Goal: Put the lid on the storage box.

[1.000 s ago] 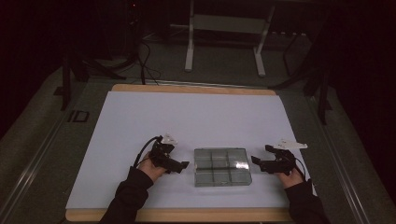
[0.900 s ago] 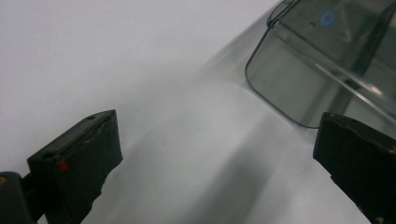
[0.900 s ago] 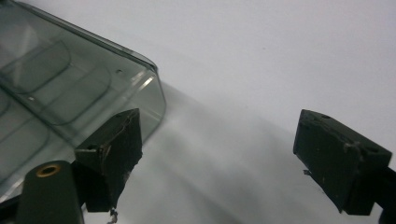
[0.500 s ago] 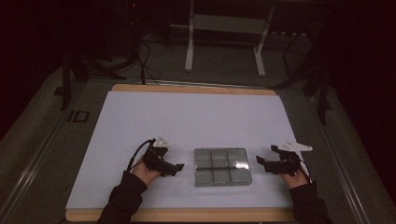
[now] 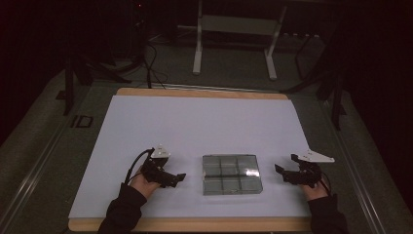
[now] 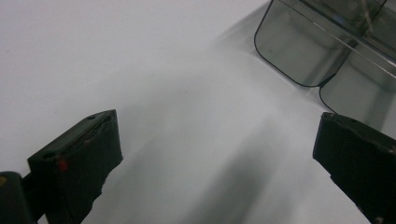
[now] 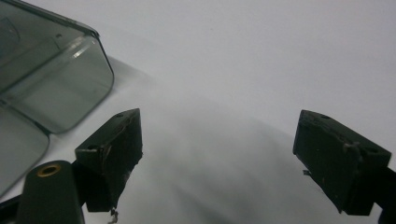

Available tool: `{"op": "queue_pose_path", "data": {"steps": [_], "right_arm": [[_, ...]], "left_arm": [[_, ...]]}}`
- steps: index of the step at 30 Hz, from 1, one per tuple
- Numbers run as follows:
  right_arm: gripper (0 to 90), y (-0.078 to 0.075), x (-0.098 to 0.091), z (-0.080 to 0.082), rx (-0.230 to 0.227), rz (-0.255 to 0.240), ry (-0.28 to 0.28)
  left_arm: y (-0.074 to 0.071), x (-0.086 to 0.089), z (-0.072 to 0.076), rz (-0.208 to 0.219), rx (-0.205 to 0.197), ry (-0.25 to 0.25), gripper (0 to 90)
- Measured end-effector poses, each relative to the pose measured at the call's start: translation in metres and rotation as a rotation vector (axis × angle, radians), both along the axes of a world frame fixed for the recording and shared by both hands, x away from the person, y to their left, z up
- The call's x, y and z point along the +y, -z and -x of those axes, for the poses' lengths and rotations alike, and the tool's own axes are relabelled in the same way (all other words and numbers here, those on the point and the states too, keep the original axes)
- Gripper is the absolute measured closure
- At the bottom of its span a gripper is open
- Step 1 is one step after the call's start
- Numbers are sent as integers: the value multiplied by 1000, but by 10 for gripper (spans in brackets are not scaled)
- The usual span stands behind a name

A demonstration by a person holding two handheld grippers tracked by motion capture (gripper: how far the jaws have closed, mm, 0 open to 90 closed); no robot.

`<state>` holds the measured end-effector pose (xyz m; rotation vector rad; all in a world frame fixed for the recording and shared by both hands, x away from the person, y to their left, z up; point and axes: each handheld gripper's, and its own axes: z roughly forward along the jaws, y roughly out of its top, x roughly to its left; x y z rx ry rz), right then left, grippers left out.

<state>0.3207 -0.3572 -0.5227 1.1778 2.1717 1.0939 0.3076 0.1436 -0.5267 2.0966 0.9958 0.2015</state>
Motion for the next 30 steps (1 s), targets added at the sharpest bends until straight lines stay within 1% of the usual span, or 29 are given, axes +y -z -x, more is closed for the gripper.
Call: {"op": "queue_pose_path", "data": {"steps": [2, 3, 4, 6, 8, 10, 12, 16, 18, 19, 20, 21, 22, 24, 27, 28, 30], "right_arm": [[155, 2, -3, 2, 10, 7, 9], [155, 3, -4, 3, 6, 13, 13], [156, 4, -5, 3, 5, 18, 13], [156, 5, -7, 5, 2, 32, 14], [156, 6, -8, 6, 2, 32, 16], [156, 7, -8, 8, 2, 33, 16], [156, 7, -8, 10, 3, 33, 12], [156, 7, -7, 13, 0, 33, 8], [156, 7, -7, 14, 5, 38, 10], [156, 8, -8, 14, 6, 39, 11], [156, 9, -8, 14, 7, 40, 10], [156, 9, -9, 14, 8, 40, 9], [156, 9, -9, 15, 8, 40, 12], [156, 9, -8, 15, 7, 41, 11], [156, 10, -7, 15, 5, 50, 9], [156, 10, -7, 15, 4, 52, 10], [156, 10, -7, 15, 1, 53, 11]], "left_arm": [[1, 3, 2, 13, -3, -15, 19], [1, 4, 3, 12, -3, -19, 19], [2, 4, 5, 8, -7, -19, 19], [3, 6, 7, -15, -13, -22, 19], [4, 8, 9, -29, -22, -28, 19], [4, 11, 11, -18, -24, -33, 19], [4, 13, 12, -17, -28, -39, 19], [6, 20, 17, -34, -30, -55, 19], [7, 24, 19, -14, -32, -68, 19], [8, 26, 20, -13, -30, -74, 19], [8, 27, 21, -16, -32, -77, 19], [9, 28, 22, -29, -37, -80, 19], [10, 29, 23, -35, -39, -81, 19], [11, 30, 24, -31, -33, -84, 19], [11, 31, 25, -27, -38, -84, 19], [11, 31, 25, -16, -45, -87, 19], [11, 31, 26, -22, -47, -83, 19]]}}
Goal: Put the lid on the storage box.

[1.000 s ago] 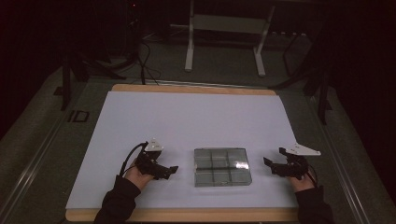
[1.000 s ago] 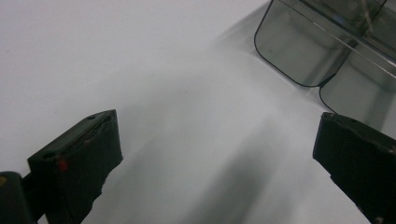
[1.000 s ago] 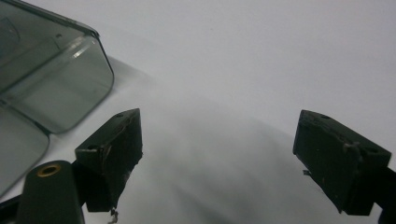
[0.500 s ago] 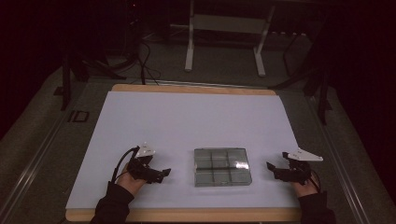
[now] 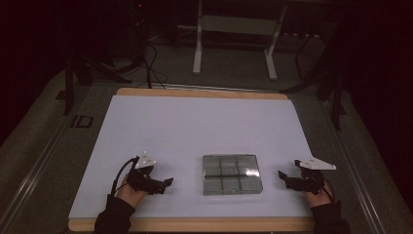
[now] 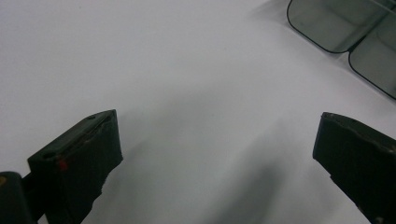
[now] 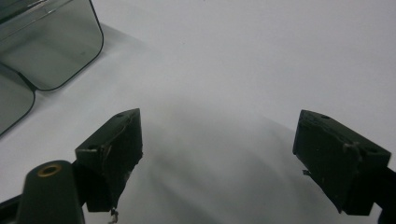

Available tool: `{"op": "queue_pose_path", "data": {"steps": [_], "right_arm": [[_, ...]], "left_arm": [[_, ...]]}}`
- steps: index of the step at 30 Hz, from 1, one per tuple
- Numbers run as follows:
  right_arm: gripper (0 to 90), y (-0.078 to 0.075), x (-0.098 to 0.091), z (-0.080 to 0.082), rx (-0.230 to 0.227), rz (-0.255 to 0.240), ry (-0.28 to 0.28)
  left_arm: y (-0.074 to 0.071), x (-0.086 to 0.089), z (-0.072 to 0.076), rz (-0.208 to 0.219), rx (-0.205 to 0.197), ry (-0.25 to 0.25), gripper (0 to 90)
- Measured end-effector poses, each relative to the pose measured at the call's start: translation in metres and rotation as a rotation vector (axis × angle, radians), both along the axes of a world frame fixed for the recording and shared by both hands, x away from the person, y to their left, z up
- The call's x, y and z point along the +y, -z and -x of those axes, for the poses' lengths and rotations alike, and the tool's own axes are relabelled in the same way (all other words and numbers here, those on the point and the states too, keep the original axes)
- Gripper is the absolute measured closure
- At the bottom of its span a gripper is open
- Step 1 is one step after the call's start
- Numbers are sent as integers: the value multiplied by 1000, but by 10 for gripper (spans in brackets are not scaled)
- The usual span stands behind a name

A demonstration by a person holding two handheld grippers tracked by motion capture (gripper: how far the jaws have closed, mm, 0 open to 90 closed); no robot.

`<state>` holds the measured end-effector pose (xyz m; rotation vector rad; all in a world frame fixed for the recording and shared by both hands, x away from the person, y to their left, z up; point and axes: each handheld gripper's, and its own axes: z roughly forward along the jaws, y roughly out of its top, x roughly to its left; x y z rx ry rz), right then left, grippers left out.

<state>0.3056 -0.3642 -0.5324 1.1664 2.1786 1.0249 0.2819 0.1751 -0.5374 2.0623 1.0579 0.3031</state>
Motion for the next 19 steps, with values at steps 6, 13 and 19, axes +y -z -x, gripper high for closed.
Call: {"op": "queue_pose_path", "data": {"steps": [6, 13, 19], "right_arm": [[156, 0, -1, 1, -14, -5, 11], [157, 0, 2, 1, -14, 20, 6], [157, 0, 0, 1, -12, 5, 8]], "left_arm": [[-1, 1, 2, 12, -9, -8, 19], [1, 2, 3, 5, -36, -28, 19], [0, 2, 5, 13, -49, -35, 19]]}}
